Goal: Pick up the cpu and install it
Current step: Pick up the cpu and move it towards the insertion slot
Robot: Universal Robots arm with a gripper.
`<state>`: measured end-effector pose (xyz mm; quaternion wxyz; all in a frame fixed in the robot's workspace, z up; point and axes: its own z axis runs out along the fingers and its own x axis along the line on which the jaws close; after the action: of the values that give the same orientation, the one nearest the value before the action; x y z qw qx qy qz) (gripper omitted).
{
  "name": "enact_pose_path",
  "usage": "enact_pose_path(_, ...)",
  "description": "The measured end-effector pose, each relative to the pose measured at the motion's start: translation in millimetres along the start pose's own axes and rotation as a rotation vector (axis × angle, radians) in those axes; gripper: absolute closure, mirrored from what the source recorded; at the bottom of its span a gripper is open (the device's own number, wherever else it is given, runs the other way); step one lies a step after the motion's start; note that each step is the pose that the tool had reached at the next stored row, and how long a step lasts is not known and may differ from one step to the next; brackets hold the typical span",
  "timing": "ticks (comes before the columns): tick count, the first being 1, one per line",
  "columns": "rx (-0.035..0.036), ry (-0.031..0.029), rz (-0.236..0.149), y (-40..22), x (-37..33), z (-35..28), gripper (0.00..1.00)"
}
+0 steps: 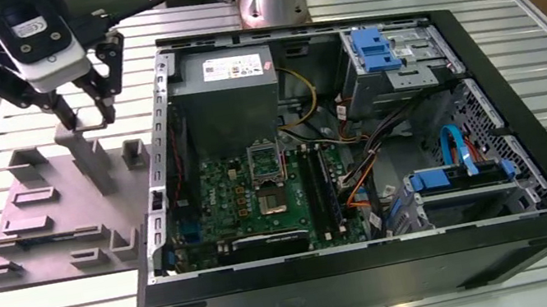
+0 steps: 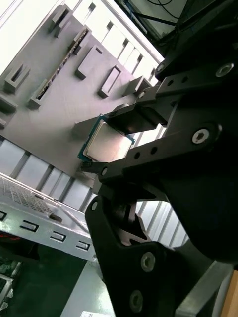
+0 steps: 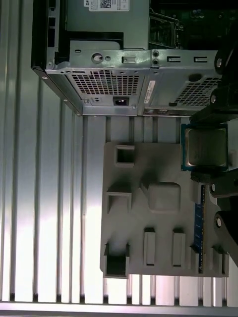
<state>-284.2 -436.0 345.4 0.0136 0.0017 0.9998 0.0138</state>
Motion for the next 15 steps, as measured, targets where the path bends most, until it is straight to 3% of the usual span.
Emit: enact_pose_path(15,0.0001,-0.0002,0.004,0.1,-41.8,1.2,0.53)
